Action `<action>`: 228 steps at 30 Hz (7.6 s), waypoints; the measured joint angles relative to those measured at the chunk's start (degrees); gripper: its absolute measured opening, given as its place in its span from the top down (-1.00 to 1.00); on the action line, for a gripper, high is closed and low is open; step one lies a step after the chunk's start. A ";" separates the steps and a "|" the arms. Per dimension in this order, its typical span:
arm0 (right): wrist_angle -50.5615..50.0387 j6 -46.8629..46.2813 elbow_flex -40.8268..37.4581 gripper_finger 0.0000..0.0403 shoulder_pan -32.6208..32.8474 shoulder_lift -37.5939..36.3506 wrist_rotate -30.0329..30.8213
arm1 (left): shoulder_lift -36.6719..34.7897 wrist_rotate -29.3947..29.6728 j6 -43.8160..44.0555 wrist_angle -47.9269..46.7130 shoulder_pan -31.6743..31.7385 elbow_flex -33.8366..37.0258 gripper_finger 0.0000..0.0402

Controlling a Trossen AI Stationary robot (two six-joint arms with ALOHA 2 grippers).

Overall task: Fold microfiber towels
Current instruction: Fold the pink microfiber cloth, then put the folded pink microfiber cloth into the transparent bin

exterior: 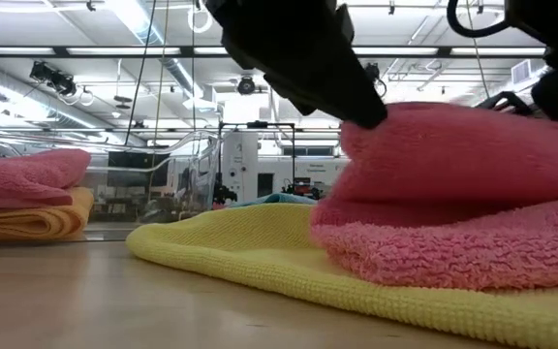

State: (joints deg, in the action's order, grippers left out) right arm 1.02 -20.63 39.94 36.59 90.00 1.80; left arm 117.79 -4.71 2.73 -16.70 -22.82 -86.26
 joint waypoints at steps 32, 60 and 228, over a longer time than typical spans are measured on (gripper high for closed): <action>-15.04 -5.29 11.56 0.16 2.70 5.37 -2.46 | 0.80 -1.30 4.15 2.72 -3.25 -0.36 0.25; -7.42 -1.87 8.82 0.14 -5.16 5.63 15.14 | 5.23 9.56 7.33 8.95 -5.85 1.15 0.51; -4.63 1.11 10.45 -0.16 -2.51 3.47 16.78 | 1.47 -9.27 13.29 -8.97 4.92 -3.79 0.83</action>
State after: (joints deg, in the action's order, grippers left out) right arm -3.62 -19.52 50.39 34.08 93.47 18.57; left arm 119.26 -13.98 16.02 -25.68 -17.90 -90.05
